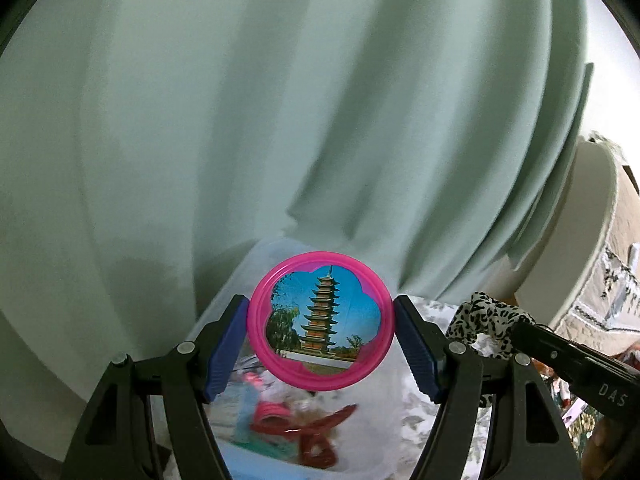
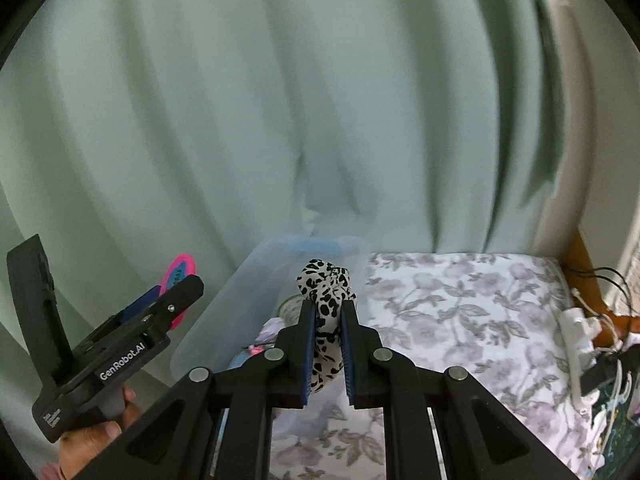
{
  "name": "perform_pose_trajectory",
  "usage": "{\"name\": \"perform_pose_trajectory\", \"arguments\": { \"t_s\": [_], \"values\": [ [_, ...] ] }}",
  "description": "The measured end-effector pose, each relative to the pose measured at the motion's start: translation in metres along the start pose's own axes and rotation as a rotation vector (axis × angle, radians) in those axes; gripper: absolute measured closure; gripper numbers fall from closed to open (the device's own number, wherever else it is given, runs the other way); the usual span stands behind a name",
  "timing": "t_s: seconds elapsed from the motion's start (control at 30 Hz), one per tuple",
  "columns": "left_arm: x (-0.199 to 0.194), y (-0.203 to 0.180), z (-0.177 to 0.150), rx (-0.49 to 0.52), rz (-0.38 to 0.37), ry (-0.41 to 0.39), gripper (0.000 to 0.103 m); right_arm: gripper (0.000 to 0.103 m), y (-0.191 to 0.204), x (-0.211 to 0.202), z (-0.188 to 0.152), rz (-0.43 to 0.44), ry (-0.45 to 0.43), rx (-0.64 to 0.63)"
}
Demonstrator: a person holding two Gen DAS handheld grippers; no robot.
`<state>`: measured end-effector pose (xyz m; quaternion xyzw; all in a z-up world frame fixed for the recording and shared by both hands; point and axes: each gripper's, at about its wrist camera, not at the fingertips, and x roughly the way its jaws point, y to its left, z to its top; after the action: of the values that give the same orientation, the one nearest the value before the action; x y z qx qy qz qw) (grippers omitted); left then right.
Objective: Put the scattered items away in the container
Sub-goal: 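Lift and carry the coaster and scrunchie over the clear bin, then open the left tool over the bin while the right tool releases the scrunchie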
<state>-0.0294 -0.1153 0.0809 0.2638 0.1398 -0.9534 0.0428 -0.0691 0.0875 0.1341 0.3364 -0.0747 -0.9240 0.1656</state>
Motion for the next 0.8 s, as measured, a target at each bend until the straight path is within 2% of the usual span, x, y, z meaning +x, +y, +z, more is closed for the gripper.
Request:
{"name": "perform_pose_trajectory", "arguments": {
  "t_s": [0.23,0.4,0.8],
  "values": [
    [0.015,0.036,-0.010,-0.052,0.037,0.044,0.029,0.089,0.035,0.039,-0.016,0.049,0.087,-0.049],
    [0.027,0.041,-0.017,-0.065,0.028,0.070,0.029,0.089,0.050,0.059,-0.027,0.052,0.127,-0.075],
    [0.050,0.038,-0.016,-0.046,-0.003,0.131,0.029,0.088,0.053,0.091,-0.040,0.037,0.190,-0.080]
  ]
}}
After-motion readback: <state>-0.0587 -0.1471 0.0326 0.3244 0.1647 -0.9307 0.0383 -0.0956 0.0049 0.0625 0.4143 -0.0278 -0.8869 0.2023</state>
